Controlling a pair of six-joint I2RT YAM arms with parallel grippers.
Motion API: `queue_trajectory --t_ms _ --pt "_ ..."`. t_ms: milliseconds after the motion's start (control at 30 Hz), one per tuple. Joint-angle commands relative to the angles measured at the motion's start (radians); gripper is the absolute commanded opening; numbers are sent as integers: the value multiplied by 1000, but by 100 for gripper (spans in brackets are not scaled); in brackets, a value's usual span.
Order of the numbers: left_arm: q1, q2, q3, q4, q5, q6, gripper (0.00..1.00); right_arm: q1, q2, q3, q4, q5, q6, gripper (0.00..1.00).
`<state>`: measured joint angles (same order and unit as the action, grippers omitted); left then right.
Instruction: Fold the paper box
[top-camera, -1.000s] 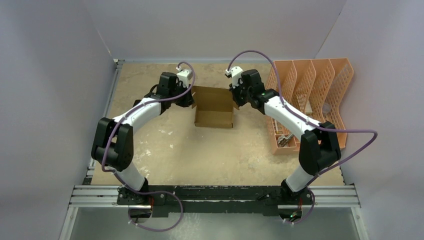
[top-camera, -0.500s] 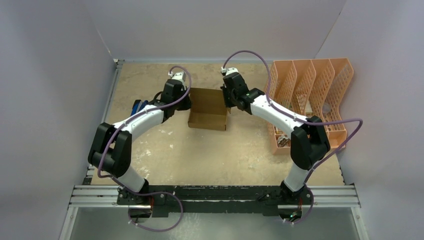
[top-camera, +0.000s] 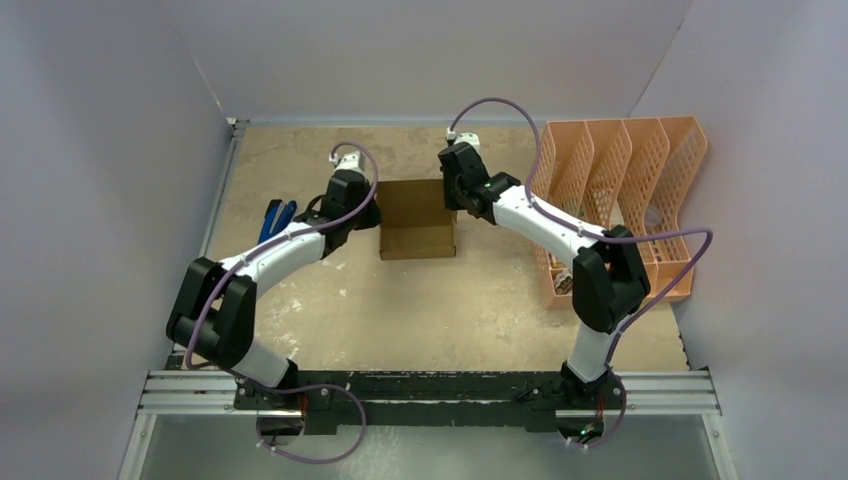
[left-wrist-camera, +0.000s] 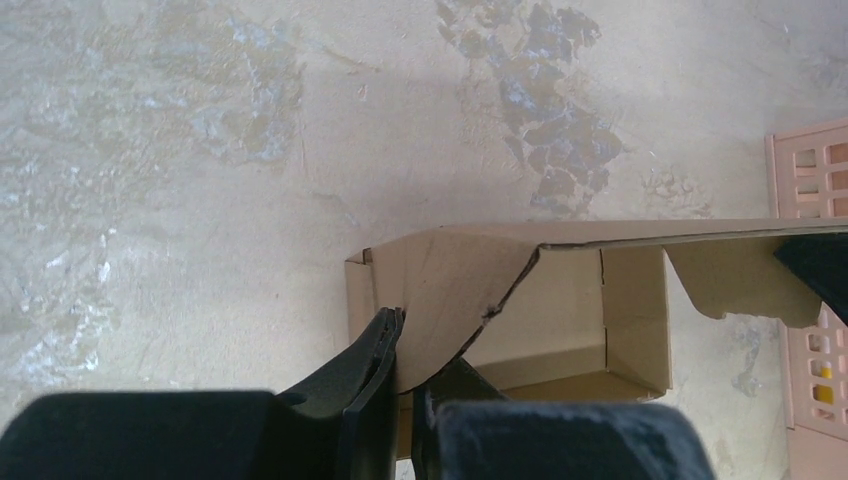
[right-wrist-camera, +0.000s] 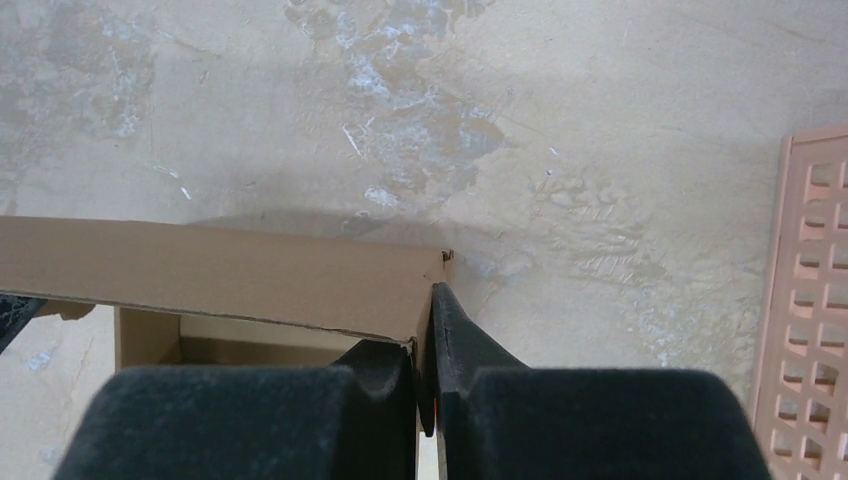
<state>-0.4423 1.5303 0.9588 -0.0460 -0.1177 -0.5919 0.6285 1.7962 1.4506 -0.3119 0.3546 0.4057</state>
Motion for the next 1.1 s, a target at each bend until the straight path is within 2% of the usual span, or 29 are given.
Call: queue_trajectory --t_ms 0,200,433,700,933,1067 --pt "-7 -83 -31 62 -33 -86 4 3 6 24 -9 13 59 6" --pt "-7 -108 -75 78 -35 -120 5 2 12 9 -2 39 123 7" --pt "-29 -128 -138 132 -34 -112 5 3 -14 -59 83 71 164 5" --pt "-60 -169 -221 178 -49 -66 8 32 -75 -212 216 56 144 4" --pt "-83 -199 -275 193 -46 -59 14 47 -159 -369 348 31 91 14" --pt "-112 -226 -340 228 -86 -106 14 52 -205 -456 432 19 81 15"
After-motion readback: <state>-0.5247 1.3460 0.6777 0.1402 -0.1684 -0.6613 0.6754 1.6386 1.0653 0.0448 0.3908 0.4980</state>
